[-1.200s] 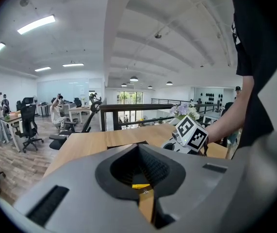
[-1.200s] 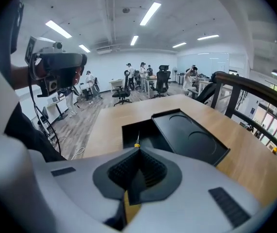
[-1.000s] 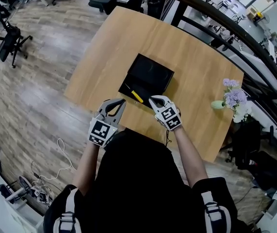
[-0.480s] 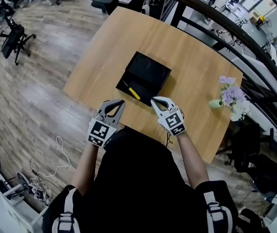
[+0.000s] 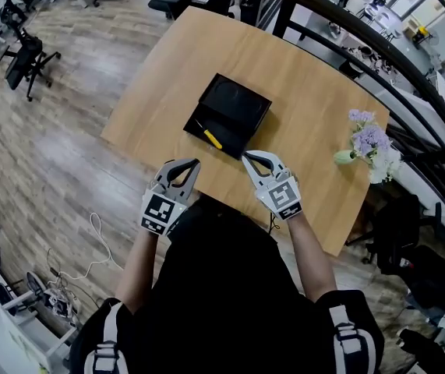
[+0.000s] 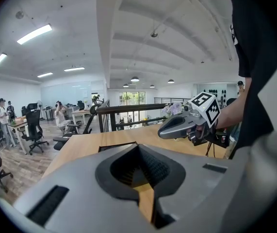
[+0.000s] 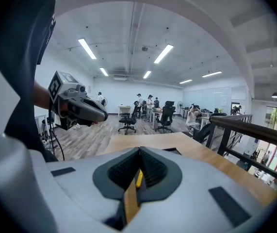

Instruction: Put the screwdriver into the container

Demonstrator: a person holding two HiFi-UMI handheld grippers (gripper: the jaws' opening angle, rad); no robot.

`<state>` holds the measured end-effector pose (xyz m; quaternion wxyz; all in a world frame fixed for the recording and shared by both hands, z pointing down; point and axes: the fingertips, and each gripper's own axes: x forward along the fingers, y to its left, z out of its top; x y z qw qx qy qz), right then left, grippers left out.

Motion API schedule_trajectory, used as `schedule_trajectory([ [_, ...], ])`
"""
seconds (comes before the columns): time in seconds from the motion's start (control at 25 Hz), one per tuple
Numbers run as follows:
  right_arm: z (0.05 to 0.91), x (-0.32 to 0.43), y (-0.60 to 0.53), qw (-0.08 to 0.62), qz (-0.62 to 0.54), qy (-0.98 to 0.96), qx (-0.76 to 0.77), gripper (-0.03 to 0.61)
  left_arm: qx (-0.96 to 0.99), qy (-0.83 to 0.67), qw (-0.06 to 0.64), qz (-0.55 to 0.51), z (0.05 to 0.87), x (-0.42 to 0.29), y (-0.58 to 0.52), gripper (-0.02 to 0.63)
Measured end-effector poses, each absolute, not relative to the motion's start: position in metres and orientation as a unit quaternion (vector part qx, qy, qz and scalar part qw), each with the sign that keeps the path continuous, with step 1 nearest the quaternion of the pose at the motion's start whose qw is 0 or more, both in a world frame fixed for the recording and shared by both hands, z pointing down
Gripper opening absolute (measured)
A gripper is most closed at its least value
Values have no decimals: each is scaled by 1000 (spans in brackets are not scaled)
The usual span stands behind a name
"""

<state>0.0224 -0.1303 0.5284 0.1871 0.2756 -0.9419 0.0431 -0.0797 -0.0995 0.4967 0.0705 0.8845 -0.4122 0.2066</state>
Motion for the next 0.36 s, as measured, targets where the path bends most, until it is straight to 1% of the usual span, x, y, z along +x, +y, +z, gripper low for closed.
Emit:
schedule_trajectory([
  [0.36, 536, 33, -96, 200, 36, -942, 266, 26, 881, -423, 72, 199, 501, -66, -65, 23],
])
